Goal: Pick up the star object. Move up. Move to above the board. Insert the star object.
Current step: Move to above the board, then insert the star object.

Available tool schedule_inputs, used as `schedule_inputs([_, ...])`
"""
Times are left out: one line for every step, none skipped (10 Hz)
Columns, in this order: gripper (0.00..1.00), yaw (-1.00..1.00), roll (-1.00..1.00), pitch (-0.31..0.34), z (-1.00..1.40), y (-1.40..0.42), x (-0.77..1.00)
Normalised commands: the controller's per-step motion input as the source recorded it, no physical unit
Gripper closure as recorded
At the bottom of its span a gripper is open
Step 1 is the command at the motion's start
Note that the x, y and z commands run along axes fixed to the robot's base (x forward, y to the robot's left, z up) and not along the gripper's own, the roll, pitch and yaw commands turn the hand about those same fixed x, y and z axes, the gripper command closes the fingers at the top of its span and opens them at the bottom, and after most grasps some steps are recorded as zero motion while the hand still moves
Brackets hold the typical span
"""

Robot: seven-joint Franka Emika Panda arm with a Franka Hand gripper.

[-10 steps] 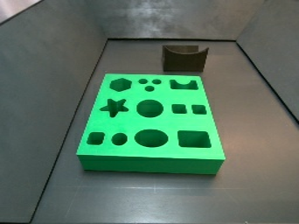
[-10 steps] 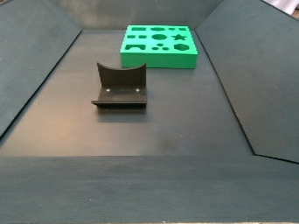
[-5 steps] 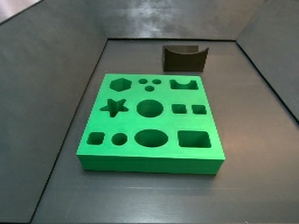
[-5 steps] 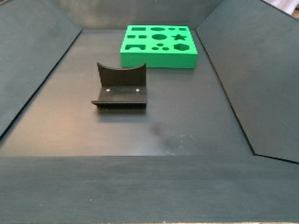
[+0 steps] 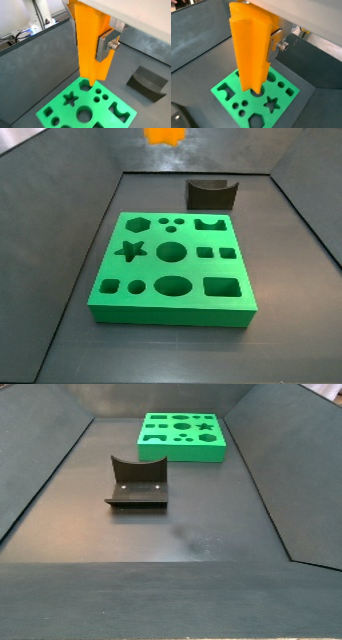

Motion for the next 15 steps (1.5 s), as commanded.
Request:
schedule_inputs([1.0, 0.0, 0.02, 0.027, -0.01, -0.24, 0.07])
schedule_inputs([1.0, -0.01, 0.0, 0.0, -0.02, 0.0, 0.0])
schedule_inputs([1.0, -0.69, 0.0, 0.0, -0.2, -0.08, 0.19])
schedule_inputs([1.0, -0.9, 0.0, -0.013, -0.26, -0.06, 0.12])
schedule_inputs([1.0, -0.91, 0.0, -0.036, -0.33, -0.08, 0.1])
schedule_inputs([1.0, -0.81, 0.0, -0.036, -0.32, -0.09, 0.0])
schedule_inputs([1.0, -0.88, -0.02, -0.071, -0.38, -0.09, 0.0])
schedule_inputs([1.0, -0.69, -0.01, -0.056, -0.3, -0.05, 0.0])
schedule_inputs([1.0, -0.01, -0.03, -0.004, -0.02, 0.0, 0.1])
schedule_inputs([1.0, 0.0, 0.0, 0.0, -0.05, 0.0, 0.0])
schedule_inputs([1.0, -0.04, 0.0, -0.061, -0.39, 0.0, -0.19])
schedule_inputs([1.0, -0.04, 0.0, -0.067, -0.52, 0.0, -0.25])
schedule_inputs([1.0, -0.06, 0.02, -0.06, -0.53, -0.03, -0.2])
schedule_inputs([1.0, -0.11, 0.04, -0.059, -0.48, -0.09, -0.13])
schedule_inputs([1.0, -0.15, 0.04, -0.056, -0.45, -0.1, -0.09])
